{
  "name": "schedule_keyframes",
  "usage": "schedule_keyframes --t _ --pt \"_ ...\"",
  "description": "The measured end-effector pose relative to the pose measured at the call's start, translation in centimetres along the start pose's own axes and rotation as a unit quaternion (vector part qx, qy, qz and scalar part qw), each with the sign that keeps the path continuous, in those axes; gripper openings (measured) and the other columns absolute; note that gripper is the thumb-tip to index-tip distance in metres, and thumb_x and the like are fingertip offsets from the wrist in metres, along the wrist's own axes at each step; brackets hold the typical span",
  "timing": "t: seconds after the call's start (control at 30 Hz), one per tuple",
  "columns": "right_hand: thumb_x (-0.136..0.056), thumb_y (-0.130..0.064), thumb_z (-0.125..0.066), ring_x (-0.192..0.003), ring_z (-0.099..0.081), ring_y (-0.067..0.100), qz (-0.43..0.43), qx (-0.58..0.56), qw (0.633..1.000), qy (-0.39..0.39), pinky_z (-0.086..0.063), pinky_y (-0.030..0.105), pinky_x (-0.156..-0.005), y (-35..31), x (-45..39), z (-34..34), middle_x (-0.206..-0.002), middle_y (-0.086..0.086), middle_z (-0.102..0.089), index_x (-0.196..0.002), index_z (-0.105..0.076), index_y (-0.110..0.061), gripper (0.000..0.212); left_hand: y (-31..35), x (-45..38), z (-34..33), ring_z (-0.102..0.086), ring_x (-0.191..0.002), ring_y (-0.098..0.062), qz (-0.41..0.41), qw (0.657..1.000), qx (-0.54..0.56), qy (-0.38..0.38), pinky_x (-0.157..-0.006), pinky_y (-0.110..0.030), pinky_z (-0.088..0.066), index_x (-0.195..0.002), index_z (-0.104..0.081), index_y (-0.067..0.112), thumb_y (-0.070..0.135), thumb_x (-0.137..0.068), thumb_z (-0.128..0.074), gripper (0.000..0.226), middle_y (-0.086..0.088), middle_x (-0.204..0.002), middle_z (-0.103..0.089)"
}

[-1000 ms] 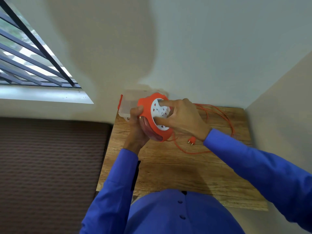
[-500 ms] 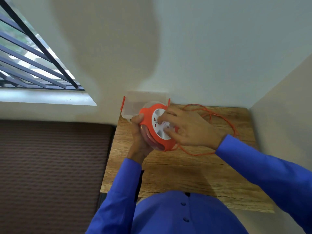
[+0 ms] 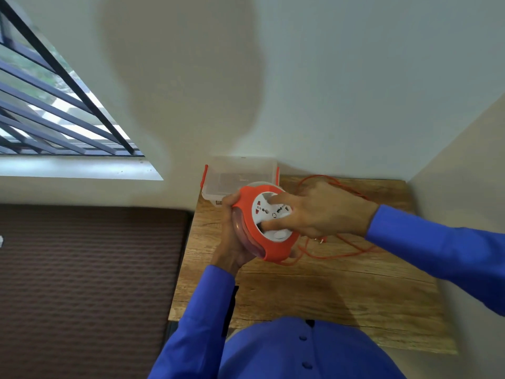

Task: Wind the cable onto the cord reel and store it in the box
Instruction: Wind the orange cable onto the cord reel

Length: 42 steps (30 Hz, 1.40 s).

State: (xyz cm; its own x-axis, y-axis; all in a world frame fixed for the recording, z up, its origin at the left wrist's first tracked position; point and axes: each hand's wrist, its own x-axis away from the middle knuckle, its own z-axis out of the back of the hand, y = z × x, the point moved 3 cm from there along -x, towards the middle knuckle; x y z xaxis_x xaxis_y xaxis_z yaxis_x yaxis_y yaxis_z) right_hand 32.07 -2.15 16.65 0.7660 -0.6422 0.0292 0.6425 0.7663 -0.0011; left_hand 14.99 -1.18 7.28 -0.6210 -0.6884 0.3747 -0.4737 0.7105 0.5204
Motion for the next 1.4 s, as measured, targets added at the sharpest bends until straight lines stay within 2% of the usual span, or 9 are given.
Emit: schedule_keyframes --t 0.2,0.33,0.43,0.63,0.7,0.83,1.0,1.2,1.4 --pt "-0.073 -0.092 -0.056 -0.046 -0.052 -0.001 -0.249 -0.163 0.945 0.136 -0.054 0.027 -0.060 1.1 -1.6 -0.4 -0.057 -0.008 -0.071 -0.122 -0.078 -0.043 0.072 1.9 0.1 -1.0 -0.067 -0.114 -0.046 -0.068 0.995 -0.079 -0.002 -0.092 -0.067 -0.055 -0.128 -0.079 0.015 0.074 -0.064 -0.081 0.087 -0.023 -0.128 -0.073" --pt "-0.090 -0.075 -0.062 -0.039 -0.054 0.011 -0.372 -0.295 0.861 0.184 -0.035 0.019 -0.047 1.6 -2.7 -2.0 -0.045 -0.001 -0.063 -0.056 -0.075 -0.020 0.066 2.4 0.1 -1.8 -0.053 -0.126 -0.053 -0.134 0.985 -0.105 0.026 -0.109 -0.080 -0.034 -0.130 -0.077 0.014 0.071 -0.059 -0.088 0.092 -0.032 -0.136 -0.063" --pt "-0.106 -0.055 -0.053 -0.036 -0.054 0.007 -0.428 -0.497 0.740 0.151 -0.040 0.009 -0.047 1.2 -2.9 -3.3 -0.039 0.002 -0.059 -0.041 -0.068 -0.020 0.075 3.2 0.0 -2.3 -0.069 -0.109 -0.041 -0.182 0.971 -0.154 0.033 -0.098 -0.057 -0.053 -0.122 -0.083 0.027 0.073 -0.065 -0.085 0.074 -0.015 -0.118 -0.078" --pt "-0.106 -0.031 -0.060 -0.060 -0.058 0.007 -0.250 -0.244 0.922 0.169 -0.048 0.029 -0.053 -0.4 -2.0 0.3 -0.081 -0.014 -0.058 -0.111 -0.067 -0.022 0.012 3.8 0.2 -1.4 -0.077 -0.110 -0.029 -0.181 0.979 -0.098 -0.001 -0.089 -0.042 -0.064 -0.129 -0.079 0.014 0.072 -0.082 -0.067 0.075 -0.013 -0.120 -0.081" --pt "-0.107 -0.021 -0.057 -0.077 -0.066 0.022 -0.181 -0.225 0.954 0.084 -0.059 0.038 -0.056 -1.4 -1.7 0.0 -0.115 0.000 -0.049 -0.147 -0.044 -0.030 0.043 3.9 0.2 -1.3 -0.078 -0.106 -0.028 -0.175 0.981 -0.088 0.005 -0.084 -0.041 -0.065 -0.126 -0.081 0.015 0.072 -0.082 -0.067 0.073 -0.012 -0.116 -0.082" --pt "-0.104 -0.020 -0.064 -0.104 -0.072 0.033 -0.156 -0.105 0.981 0.049 -0.066 0.035 -0.066 -1.7 -1.7 -0.1 -0.155 0.011 -0.037 -0.153 -0.035 -0.046 0.063 3.3 0.1 -1.3 -0.079 -0.102 -0.031 -0.155 0.985 -0.077 0.006 -0.079 -0.042 -0.067 -0.124 -0.081 0.012 0.073 -0.081 -0.069 0.075 -0.015 -0.113 -0.082" --pt "-0.083 -0.066 -0.070 -0.076 -0.071 0.016 -0.225 -0.102 0.962 0.121 -0.054 0.029 -0.066 0.2 -1.9 1.1 -0.092 -0.007 -0.081 -0.139 -0.065 -0.048 0.058 2.9 0.0 -1.9 -0.072 -0.114 -0.037 -0.180 0.980 -0.084 -0.010 -0.093 -0.050 -0.060 -0.137 -0.072 0.009 0.070 -0.083 -0.068 0.082 -0.020 -0.124 -0.076" --pt "-0.094 -0.072 -0.062 -0.038 -0.056 0.009 -0.417 -0.420 0.787 0.177 -0.054 0.031 -0.064 1.8 -2.4 0.0 -0.036 0.004 -0.057 -0.055 -0.076 -0.008 0.076 3.0 -0.6 -2.9 -0.060 -0.116 -0.044 -0.210 0.974 -0.083 0.015 -0.097 -0.053 -0.050 -0.152 -0.050 -0.002 0.068 -0.070 -0.082 0.112 -0.028 -0.129 -0.062" --pt "-0.109 -0.037 -0.054 -0.064 -0.064 0.020 -0.303 -0.162 0.913 0.219 -0.056 0.040 -0.056 0.0 -2.6 0.7 -0.078 0.000 -0.070 -0.094 -0.071 -0.015 0.031 3.1 -0.2 -1.7 -0.070 -0.114 -0.037 -0.216 0.973 -0.084 0.003 -0.094 -0.051 -0.058 -0.142 -0.067 0.010 0.072 -0.079 -0.073 0.088 -0.019 -0.126 -0.074"
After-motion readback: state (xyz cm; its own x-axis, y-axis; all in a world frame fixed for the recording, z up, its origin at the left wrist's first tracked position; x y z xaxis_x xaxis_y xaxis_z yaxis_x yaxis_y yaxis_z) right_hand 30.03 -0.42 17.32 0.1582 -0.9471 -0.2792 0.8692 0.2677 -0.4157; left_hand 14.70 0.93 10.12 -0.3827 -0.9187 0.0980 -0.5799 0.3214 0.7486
